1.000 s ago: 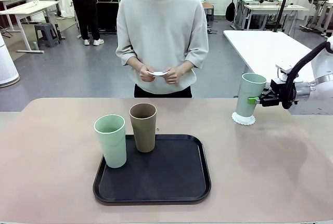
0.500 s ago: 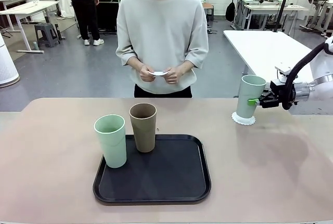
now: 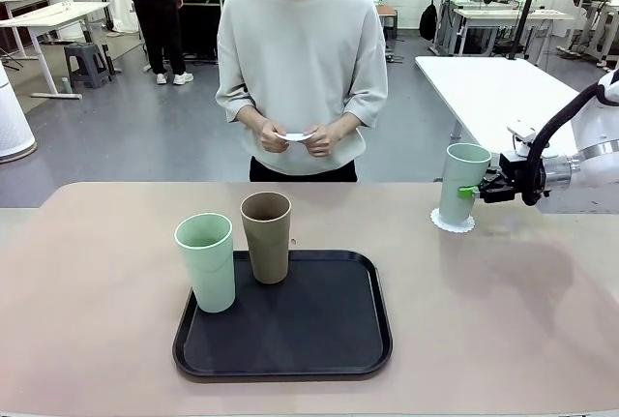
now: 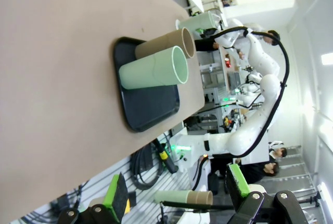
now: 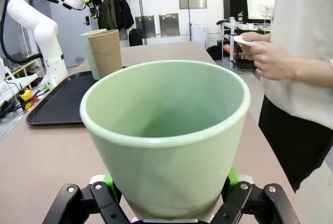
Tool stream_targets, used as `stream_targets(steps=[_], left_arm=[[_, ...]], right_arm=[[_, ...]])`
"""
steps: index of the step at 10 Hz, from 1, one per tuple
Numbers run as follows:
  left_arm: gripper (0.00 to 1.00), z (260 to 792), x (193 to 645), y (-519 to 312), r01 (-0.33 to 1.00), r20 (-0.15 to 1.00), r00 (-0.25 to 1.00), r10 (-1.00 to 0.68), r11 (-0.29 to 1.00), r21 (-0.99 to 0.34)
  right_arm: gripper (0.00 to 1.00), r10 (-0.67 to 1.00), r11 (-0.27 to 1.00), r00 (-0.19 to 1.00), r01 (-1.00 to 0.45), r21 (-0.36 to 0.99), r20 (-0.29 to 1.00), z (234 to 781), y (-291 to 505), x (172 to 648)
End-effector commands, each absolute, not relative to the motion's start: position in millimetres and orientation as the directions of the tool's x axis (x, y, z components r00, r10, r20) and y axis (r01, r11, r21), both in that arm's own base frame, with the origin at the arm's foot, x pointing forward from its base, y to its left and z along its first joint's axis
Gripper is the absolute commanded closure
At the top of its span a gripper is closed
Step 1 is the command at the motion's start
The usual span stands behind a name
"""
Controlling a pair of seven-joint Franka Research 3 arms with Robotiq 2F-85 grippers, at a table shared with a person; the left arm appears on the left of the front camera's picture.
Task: Place coasters on the table and set cups on them.
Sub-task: Pick up one Reusable plastic cup and place it on a coaster set by the human.
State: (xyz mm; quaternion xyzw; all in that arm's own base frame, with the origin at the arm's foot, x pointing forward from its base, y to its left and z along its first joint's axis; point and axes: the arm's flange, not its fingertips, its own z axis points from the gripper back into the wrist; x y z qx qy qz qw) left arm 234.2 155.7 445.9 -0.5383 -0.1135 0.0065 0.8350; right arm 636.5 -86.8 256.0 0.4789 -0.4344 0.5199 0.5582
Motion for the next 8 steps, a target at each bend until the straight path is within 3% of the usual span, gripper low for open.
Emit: stream_targets(steps=[1,8], left_arm=[[0.0,446.1,234.0,157.1,0.118,0.193,0.971,0.14,0.419,-0.9],[0.0,446.1,234.0,157.1,0.118,0.193,0.971,0.14,0.419,-0.9]], right_arm=[[0.14,0.176,0.002,0.102,-0.995,0.104,0.979,258.6,-85.5,646.9],[0.14,0.17,-0.003,0.138,-0.99,0.14,0.976,255.4,-84.3,644.7]])
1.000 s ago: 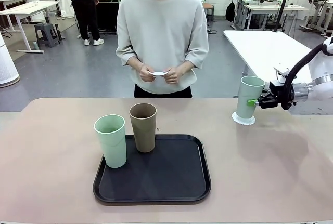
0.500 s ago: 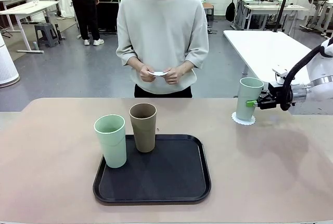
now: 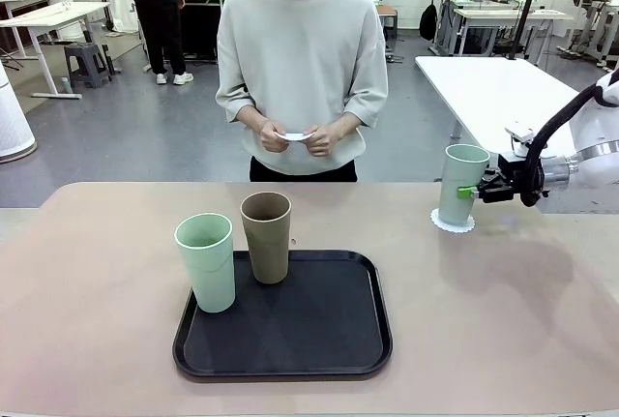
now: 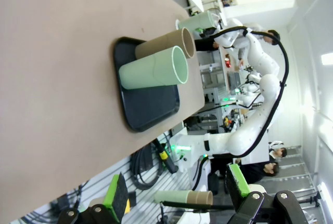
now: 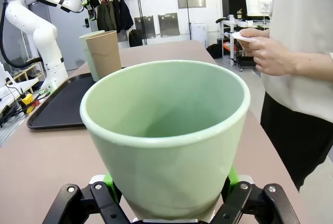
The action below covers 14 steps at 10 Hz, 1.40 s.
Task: Place coasters on the table and set cups on them.
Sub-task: Pick up one Reusable plastic cup and place it on a coaster set by the human.
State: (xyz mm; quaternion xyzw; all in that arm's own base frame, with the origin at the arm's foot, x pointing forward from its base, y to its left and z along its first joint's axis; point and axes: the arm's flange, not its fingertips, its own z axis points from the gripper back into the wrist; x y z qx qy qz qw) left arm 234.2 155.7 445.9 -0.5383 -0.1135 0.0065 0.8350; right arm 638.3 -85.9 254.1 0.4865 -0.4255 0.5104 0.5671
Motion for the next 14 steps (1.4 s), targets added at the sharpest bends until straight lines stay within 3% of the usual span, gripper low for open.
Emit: stream_targets(steps=[1,7,8,14], left_arm=[[0.0,446.1,234.0,157.1,0.118,0.193,0.971,0.14,0.419,-0.9],[0.0,446.1,234.0,157.1,0.118,0.193,0.971,0.14,0.419,-0.9],[0.0,446.1,234.0,157.1,0.118,0.193,0.971,0.14,0.419,-0.9],[0.0,446.1,234.0,157.1,0.118,0.193,0.971,0.14,0.419,-0.9]], right_arm=[[0.14,0.172,-0.001,0.14,-0.99,0.142,0.975,253.7,-84.3,644.0],[0.14,0.187,-0.005,0.143,-0.989,0.146,0.972,245.5,-85.0,642.5],[0.0,0.195,-0.004,0.15,-0.988,0.154,0.969,245.5,-84.9,642.5],[0.0,0.229,0.001,0.164,-0.986,0.168,0.959,245.2,-86.3,641.8]])
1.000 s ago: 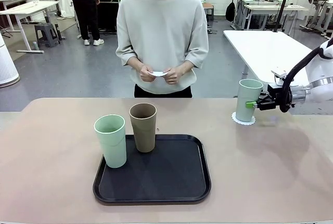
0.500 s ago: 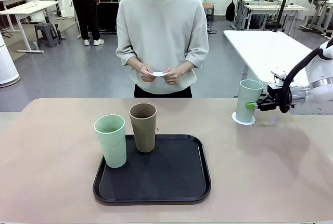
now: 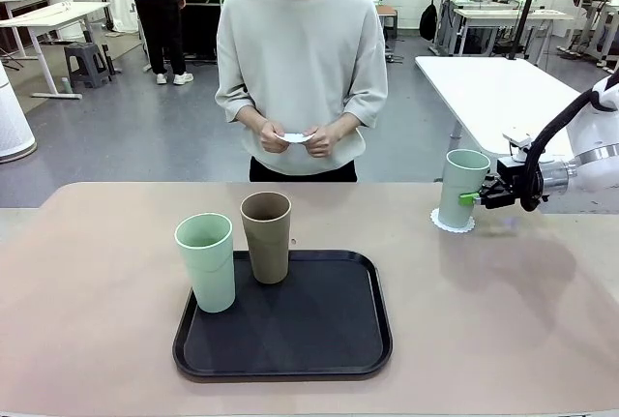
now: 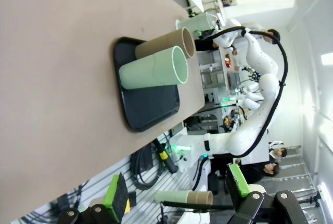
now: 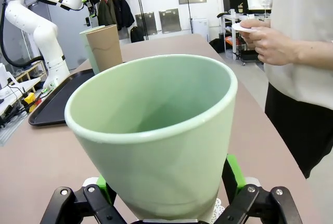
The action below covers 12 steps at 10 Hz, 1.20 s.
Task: Place coasters on the table and set cups on them.
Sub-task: Pick up one Reusable plastic cup and place it on a coaster set by the human.
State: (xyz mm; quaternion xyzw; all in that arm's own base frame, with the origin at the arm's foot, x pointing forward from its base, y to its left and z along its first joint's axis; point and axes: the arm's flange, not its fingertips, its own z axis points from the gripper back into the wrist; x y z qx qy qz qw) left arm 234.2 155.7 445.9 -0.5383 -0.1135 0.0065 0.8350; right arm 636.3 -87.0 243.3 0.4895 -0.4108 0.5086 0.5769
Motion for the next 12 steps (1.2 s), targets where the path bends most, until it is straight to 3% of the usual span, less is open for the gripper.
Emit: stream_targets(steps=[1,12], left_arm=[[0.0,446,234,157,0.118,0.193,0.971,0.14,0.419,-0.9],[0.0,446,234,157,0.118,0.193,0.971,0.14,0.419,-0.9]], right_arm=[[0.0,0.24,0.009,0.169,-0.985,0.172,0.956,246,-88,642],[0.0,0.312,0.068,0.216,-0.976,0.205,0.925,253,-107,645]])
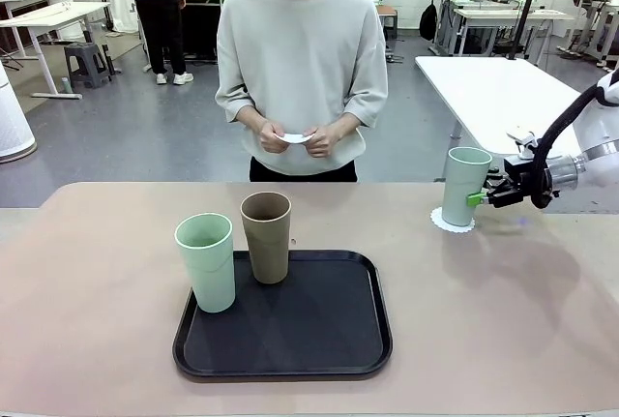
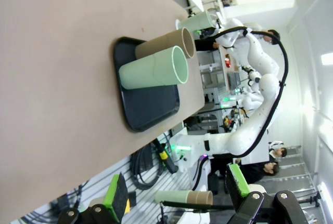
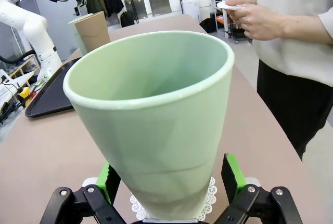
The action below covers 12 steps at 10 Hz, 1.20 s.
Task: Place coasters on the table and set cups on them.
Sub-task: Pick up one Reusable plastic cup and place it on a coaster set by the human.
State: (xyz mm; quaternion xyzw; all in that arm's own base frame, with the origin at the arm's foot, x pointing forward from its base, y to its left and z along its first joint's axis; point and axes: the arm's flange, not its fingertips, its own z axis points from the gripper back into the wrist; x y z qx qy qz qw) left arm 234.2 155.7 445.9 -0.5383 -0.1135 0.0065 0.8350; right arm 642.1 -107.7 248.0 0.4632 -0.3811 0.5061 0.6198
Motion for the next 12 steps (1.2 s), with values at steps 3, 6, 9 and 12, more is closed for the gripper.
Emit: stream_targets(steps=[3,6,9,12], left_arm=[[0.0,446,234,157,0.118,0.193,0.971,0.14,0.419,-0.9],[0.0,446,234,157,0.118,0.193,0.971,0.14,0.419,-0.9],[0.0,446,234,157,0.118,0.193,0.971,0.14,0.419,-0.9],[0.0,446,234,157,0.118,0.193,0.971,0.14,0.419,-0.9]], right_arm=[[0.0,0.323,0.065,0.222,-0.975,0.212,0.92,251,-107,645],[0.0,0.344,0.051,0.232,-0.972,0.228,0.91,252,-110,640],[0.0,0.361,0.049,0.239,-0.97,0.237,0.901,254,-114,638],[0.0,0.391,0.066,0.248,-0.968,0.241,0.887,258,-121,636]])
